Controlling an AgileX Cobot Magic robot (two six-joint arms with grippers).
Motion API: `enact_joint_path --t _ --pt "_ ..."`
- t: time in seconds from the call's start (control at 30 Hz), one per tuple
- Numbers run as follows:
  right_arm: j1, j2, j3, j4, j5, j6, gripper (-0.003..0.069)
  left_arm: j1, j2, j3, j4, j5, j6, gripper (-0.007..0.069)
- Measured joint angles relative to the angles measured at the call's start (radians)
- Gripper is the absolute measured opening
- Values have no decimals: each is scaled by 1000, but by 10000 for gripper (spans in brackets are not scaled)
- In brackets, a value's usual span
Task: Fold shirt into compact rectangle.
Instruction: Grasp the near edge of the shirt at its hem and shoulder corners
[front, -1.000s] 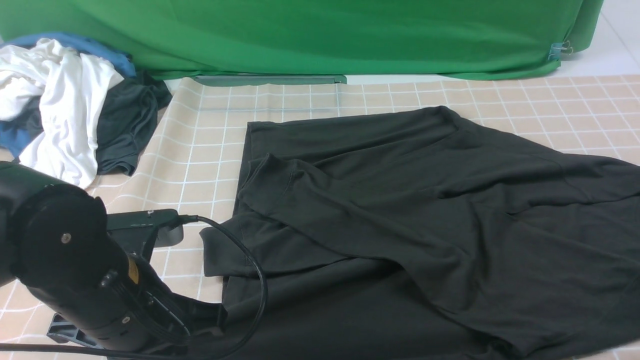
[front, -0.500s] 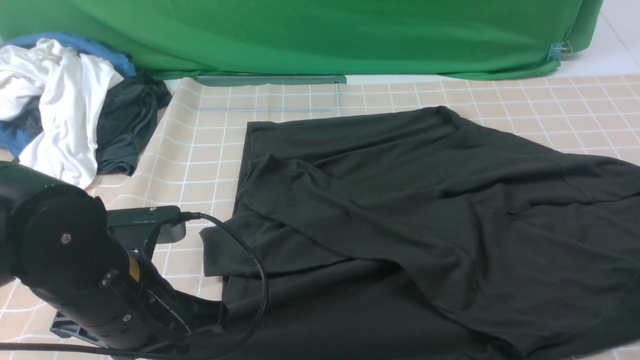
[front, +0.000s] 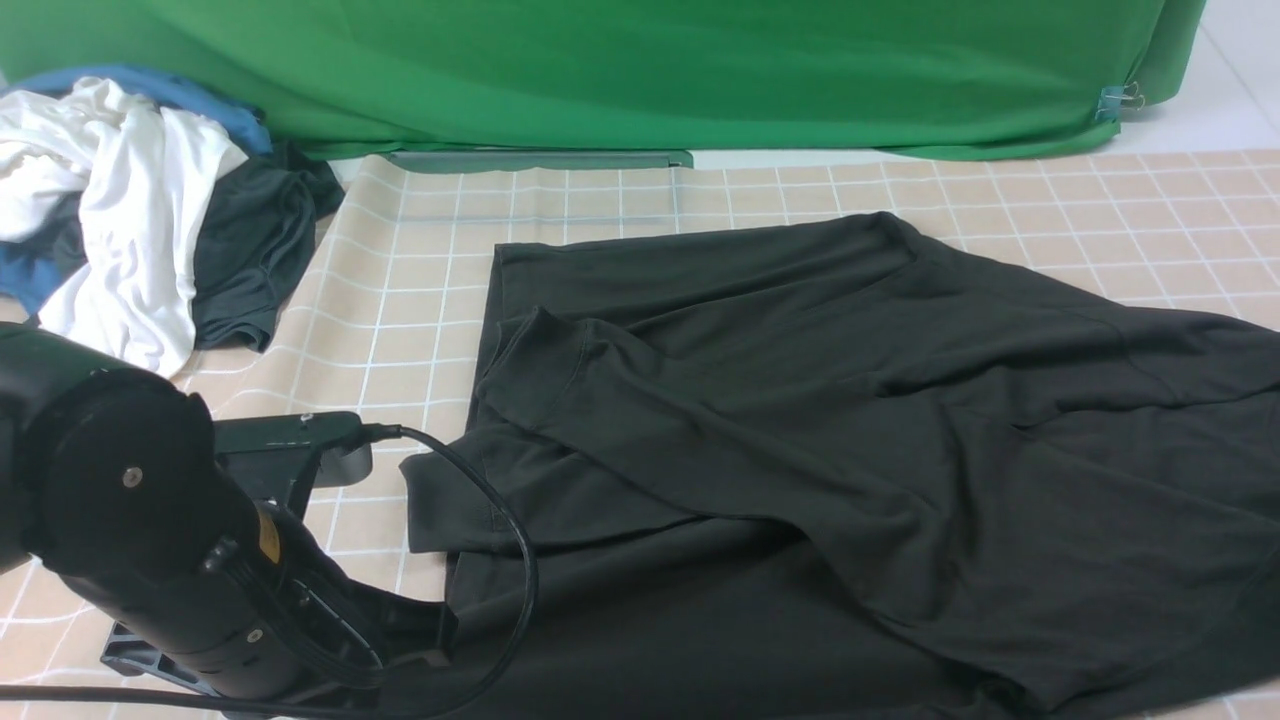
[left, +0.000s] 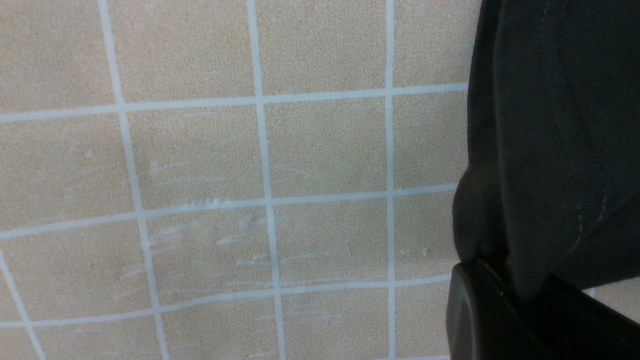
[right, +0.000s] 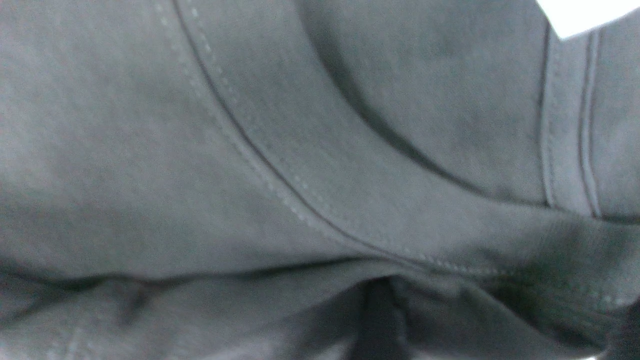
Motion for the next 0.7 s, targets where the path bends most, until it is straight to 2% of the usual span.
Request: enact_joint_path --t 0.03,0.1,0.13,0.23,0.27,0.47,0.7 --pt "0 0 0 5 -6 -5 459 0 0 0 0 0 0 20" --pt "0 1 0 17 -15 -17 344 0 0 0 0 -1 0 20" --pt "0 1 0 21 -17 -22 320 0 0 0 -1 -4 0 20" --pt "0 1 0 23 -30 -32 120 0 0 0 -4 -5 0 20" --pt "0 1 0 18 -32 -34 78 0 0 0 -4 -5 4 20" --pt "0 -24 0 -1 11 -35 62 0 -22 0 31 -1 11 20" --pt "0 -145 12 -106 202 42 61 0 -83 0 75 35 22 20"
